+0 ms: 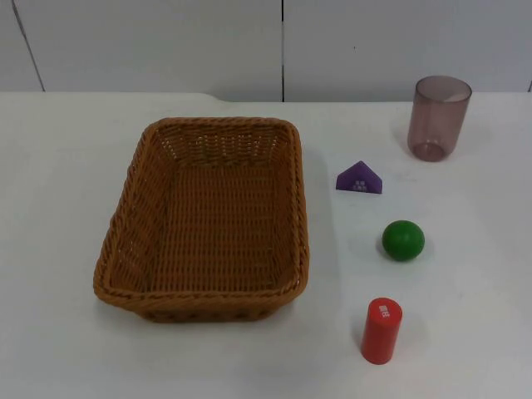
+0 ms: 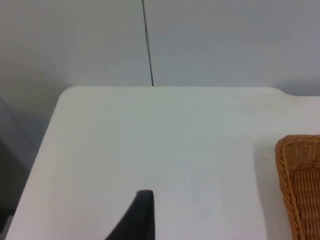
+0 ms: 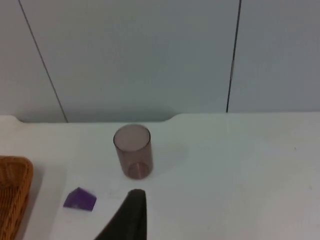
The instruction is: Pick up the basket with the left hand and place the triangular block into the basket with the right hand.
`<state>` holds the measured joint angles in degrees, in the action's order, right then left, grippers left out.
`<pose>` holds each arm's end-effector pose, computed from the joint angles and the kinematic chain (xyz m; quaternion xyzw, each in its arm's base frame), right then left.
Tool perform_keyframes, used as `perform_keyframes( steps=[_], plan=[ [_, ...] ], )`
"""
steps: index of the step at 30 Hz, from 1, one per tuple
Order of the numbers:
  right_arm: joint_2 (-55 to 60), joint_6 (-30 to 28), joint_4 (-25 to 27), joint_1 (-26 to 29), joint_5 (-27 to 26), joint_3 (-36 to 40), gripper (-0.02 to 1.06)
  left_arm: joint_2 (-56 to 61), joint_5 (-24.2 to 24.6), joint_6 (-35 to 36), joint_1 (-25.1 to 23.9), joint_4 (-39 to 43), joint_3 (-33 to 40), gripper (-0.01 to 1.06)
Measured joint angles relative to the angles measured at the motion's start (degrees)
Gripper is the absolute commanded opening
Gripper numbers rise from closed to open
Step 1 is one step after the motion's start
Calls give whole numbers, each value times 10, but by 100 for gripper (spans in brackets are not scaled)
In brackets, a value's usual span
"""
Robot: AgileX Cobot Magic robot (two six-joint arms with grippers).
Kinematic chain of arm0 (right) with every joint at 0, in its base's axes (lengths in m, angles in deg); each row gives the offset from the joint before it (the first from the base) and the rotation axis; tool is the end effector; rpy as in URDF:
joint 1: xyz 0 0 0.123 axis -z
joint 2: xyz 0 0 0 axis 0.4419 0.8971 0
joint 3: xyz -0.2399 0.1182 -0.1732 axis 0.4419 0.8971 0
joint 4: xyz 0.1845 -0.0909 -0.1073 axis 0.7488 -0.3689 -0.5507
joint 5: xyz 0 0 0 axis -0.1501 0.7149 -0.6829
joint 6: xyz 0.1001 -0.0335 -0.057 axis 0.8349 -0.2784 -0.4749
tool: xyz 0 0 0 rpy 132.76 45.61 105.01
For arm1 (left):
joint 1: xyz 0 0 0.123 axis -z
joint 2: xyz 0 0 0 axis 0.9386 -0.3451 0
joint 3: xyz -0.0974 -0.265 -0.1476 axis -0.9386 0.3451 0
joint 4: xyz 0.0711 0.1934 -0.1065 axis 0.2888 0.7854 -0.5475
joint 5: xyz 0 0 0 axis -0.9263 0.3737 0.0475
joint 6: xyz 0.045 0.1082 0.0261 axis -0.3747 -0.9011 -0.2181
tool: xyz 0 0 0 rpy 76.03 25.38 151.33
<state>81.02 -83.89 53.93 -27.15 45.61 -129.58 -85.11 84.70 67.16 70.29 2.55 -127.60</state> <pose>0.1149 0.0006 0.3981 0.0103 0.8294 0.0097 0.5585 0.1571 0.0063 0.3935 -0.0235 0.8628 0.0188 0.5046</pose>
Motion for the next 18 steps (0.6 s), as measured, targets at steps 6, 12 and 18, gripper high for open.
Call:
perform_keyframes(
  steps=[6, 12, 18],
  plan=[
    [32, -2, 0, 0, -29, 0, 105, -37, -19, 0, 0, -11, -2, 105],
    [93, -3, 1, 0, -27, -14, 105, -91, -33, -14, 0, -77, -2, 105],
    [134, -3, 1, 0, -23, -58, 105, -168, -67, -53, 0, -147, -2, 105]
  ],
)
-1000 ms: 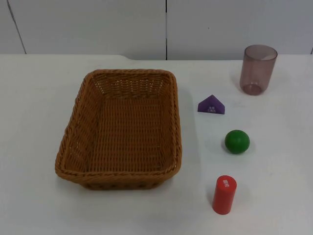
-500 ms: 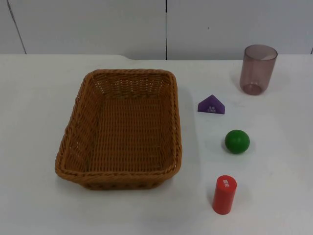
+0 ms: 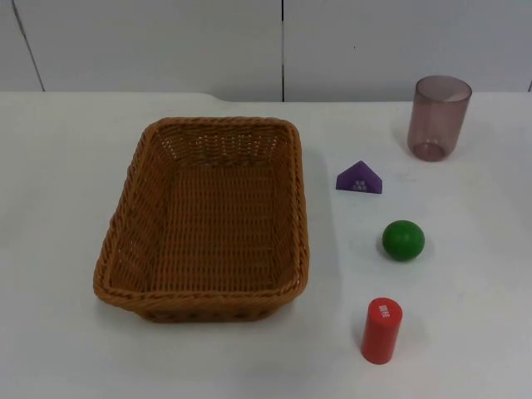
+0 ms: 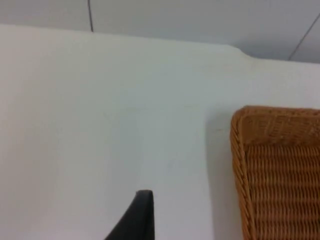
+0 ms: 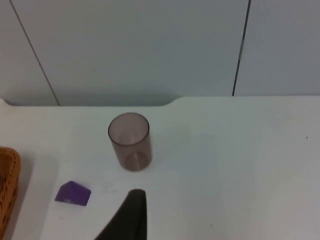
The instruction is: Pick up the basket with the left hand and place the triangular block into the basket with the right hand.
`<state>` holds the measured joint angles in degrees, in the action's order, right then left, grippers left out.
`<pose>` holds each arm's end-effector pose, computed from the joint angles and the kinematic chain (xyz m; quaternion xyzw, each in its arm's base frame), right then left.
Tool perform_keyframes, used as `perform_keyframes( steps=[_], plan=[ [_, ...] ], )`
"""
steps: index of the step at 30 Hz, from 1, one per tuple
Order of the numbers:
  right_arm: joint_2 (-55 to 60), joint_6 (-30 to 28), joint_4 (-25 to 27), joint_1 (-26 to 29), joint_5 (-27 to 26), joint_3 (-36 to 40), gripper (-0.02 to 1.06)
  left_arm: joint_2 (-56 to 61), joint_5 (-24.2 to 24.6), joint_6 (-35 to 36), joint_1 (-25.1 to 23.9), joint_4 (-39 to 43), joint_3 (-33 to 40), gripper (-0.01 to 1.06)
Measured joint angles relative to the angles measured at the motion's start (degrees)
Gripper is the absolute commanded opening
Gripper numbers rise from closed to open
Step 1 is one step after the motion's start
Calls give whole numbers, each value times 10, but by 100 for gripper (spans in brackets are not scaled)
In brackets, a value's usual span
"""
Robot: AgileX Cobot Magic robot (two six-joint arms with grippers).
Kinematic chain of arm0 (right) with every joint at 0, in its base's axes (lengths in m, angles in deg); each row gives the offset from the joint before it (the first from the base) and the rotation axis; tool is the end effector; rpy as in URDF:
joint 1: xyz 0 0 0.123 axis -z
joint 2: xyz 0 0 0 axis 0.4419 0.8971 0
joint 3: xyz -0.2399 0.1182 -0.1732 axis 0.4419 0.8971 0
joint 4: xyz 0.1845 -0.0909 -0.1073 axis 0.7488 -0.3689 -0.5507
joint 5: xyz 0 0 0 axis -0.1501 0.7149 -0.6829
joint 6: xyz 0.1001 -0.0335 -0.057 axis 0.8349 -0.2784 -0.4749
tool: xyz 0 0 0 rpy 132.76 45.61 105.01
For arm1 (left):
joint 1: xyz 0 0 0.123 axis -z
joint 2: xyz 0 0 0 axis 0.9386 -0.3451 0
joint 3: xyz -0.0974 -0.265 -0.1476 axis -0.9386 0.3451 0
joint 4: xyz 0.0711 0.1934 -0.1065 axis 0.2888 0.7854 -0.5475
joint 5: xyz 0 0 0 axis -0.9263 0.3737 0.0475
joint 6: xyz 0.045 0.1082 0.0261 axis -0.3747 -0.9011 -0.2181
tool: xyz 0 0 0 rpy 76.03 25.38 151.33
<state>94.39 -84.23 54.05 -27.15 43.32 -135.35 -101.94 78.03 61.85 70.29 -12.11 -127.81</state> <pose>0.1799 0.0018 0.4014 0.0079 0.8544 0.0081 0.5195 0.2385 -0.0119 0.3482 -0.0433 0.9017 -0.0694 0.4246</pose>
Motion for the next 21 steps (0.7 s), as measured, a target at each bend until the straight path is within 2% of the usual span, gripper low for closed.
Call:
perform_keyframes(
  steps=[5, 10, 14, 18, 21],
  plan=[
    [7, 0, 0, 0, 0, -18, 105, -65, -13, -7, 7, -17, 0, 105],
    [7, 0, 0, 0, 5, -22, 105, -132, -30, -10, 49, -19, 0, 105],
    [7, -6, 0, 0, 27, -22, 105, -200, -75, -14, 85, -24, 0, 105],
    [7, -11, 0, 0, 39, -22, 105, -258, -92, -26, 88, -43, -3, 105],
    [7, -11, 0, 0, 45, -22, 105, -314, -83, -60, 88, -71, -21, 105]
  ],
)
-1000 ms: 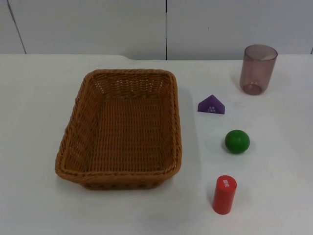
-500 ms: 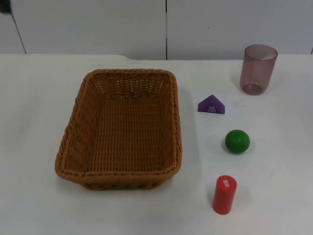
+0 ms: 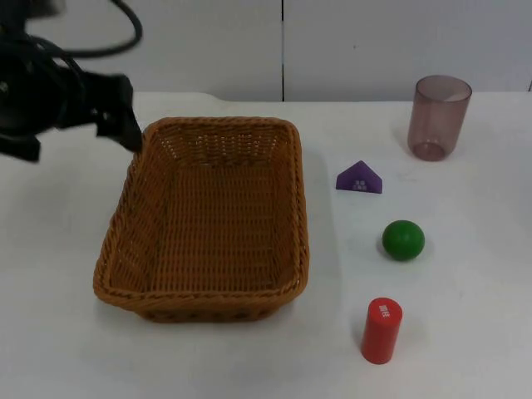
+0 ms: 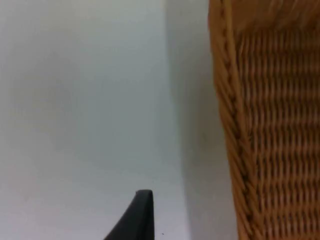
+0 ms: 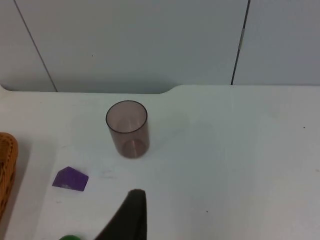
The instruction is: Pick up the basket with the left hand and place the triangular block into the basket with the right hand.
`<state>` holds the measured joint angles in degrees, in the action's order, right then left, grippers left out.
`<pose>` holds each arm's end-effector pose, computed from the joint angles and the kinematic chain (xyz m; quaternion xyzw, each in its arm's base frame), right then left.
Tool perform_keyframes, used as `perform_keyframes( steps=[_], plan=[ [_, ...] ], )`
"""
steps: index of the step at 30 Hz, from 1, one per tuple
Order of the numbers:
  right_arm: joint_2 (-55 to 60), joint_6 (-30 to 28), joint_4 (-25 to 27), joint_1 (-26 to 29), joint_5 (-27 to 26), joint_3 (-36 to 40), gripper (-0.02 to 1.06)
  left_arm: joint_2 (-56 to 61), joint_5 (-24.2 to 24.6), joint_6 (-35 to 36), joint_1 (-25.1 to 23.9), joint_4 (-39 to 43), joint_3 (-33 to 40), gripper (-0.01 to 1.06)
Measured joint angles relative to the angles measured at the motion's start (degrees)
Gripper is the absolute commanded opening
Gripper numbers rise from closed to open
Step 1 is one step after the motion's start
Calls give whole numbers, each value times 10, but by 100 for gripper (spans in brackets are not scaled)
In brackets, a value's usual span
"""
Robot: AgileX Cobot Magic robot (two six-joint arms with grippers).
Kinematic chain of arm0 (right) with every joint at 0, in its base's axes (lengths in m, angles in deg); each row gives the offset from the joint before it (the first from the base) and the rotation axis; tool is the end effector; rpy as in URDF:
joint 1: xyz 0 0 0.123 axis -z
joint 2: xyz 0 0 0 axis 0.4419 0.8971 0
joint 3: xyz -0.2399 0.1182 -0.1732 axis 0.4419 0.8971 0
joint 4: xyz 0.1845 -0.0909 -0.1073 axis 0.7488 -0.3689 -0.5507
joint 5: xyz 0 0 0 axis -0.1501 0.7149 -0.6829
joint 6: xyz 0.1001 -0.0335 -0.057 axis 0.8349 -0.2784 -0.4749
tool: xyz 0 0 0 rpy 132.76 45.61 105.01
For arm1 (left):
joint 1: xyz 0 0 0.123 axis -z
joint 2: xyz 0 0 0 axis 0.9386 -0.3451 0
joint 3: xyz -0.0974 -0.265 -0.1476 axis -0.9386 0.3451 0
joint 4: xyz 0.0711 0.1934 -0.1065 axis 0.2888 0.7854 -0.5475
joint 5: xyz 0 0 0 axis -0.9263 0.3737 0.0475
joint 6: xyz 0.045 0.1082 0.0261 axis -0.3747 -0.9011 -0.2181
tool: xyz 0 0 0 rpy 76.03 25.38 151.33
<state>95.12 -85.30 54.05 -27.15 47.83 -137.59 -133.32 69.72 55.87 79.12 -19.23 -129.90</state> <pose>0.1789 0.0017 0.4038 0.0003 0.8677 0.0027 0.4970 0.3391 -0.0692 0.2081 0.0140 0.9637 -0.0956 0.2491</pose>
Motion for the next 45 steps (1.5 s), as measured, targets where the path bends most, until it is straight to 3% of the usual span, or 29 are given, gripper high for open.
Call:
perform_keyframes(
  steps=[4, 9, 24, 40, 44, 45],
  plan=[
    [0, 0, 0, 0, 1, 0, 105, -73, 24, -85, 0, -81, -50, 105],
    [0, -1, 0, 0, 5, 0, 105, -125, 26, -108, 0, -110, -95, 105],
    [0, -13, 0, 0, 11, 0, 105, -218, 39, -112, 0, -127, -129, 105],
    [0, -13, 0, 0, 11, 0, 105, -236, 55, -111, 0, -127, -130, 105],
    [0, -13, 0, 0, 11, 0, 105, -240, 62, -111, 0, -127, -130, 99],
    [0, -13, 0, 0, 11, 0, 105, -240, 63, -111, 0, -126, -130, 92]
  ],
)
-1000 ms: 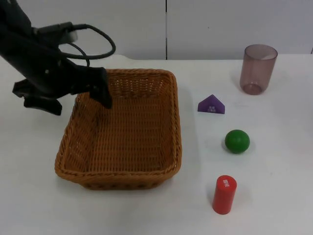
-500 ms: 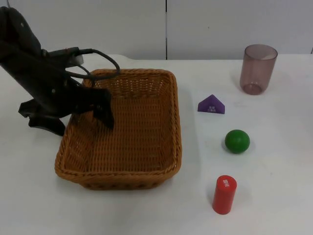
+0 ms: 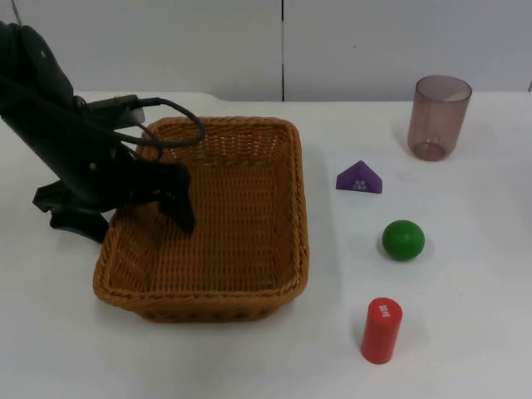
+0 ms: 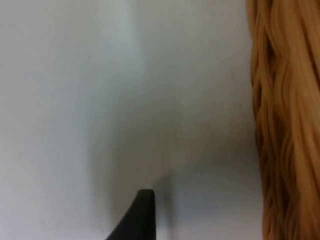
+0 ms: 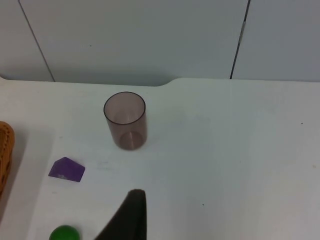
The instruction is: Pick up the basket with the left hand and place the triangular block into the basket with the right hand.
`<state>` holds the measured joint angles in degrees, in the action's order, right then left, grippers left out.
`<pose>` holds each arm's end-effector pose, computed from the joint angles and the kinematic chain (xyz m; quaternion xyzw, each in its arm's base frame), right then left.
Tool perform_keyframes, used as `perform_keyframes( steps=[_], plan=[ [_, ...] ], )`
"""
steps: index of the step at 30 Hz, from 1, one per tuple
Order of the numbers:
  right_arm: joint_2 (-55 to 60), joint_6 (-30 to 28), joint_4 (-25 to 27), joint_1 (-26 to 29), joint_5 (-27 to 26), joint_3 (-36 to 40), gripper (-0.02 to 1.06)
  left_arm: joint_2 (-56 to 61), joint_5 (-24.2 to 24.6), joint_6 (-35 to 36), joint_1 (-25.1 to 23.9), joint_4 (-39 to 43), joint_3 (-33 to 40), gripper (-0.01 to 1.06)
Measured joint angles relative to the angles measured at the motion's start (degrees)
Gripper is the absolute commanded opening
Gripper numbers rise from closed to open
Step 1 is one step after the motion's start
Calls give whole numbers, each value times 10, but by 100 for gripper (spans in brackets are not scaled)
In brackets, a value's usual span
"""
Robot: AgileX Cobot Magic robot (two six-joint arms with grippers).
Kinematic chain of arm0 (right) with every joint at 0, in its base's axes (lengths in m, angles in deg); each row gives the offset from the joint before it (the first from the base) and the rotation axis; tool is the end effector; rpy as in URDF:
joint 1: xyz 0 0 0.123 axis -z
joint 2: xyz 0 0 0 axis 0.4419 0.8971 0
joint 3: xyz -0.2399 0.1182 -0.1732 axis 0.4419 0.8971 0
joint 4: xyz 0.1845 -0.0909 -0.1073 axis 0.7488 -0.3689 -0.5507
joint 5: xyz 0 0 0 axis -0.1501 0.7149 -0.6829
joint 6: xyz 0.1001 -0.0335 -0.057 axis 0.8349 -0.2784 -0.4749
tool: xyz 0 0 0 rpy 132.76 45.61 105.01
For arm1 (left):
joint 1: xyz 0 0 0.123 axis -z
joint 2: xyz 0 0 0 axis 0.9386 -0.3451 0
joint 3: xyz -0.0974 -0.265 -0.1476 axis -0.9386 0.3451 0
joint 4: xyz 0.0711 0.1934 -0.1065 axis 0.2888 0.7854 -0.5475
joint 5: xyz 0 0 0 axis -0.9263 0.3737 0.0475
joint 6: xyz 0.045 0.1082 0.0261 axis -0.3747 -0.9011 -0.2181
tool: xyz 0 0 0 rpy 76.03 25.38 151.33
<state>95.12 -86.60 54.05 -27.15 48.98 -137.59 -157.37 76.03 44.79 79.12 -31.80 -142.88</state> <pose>0.1777 0.0017 0.4017 -0.0095 0.8726 -0.0031 0.4883 0.3972 -0.0944 0.1008 0.0203 0.9838 -0.1392 0.1112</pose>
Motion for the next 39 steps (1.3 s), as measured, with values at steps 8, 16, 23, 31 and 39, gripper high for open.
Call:
perform_keyframes(
  steps=[8, 16, 23, 31, 39],
  plan=[
    [0, 0, 0, 0, 0, 0, 105, -1, 13, 13, 0, -5, -1, 0],
    [0, 0, 0, 0, 0, 0, 105, 4, 37, 33, 0, -7, -3, 0],
    [0, -3, 0, 0, -8, 0, 105, 74, 110, 33, 0, -1, -3, 0],
    [0, -10, 0, 0, -9, 0, 105, 170, 146, 33, 0, -20, -3, 0],
    [0, -58, 0, 0, -7, 0, 105, 242, 191, 48, 0, -69, -3, 0]
  ],
)
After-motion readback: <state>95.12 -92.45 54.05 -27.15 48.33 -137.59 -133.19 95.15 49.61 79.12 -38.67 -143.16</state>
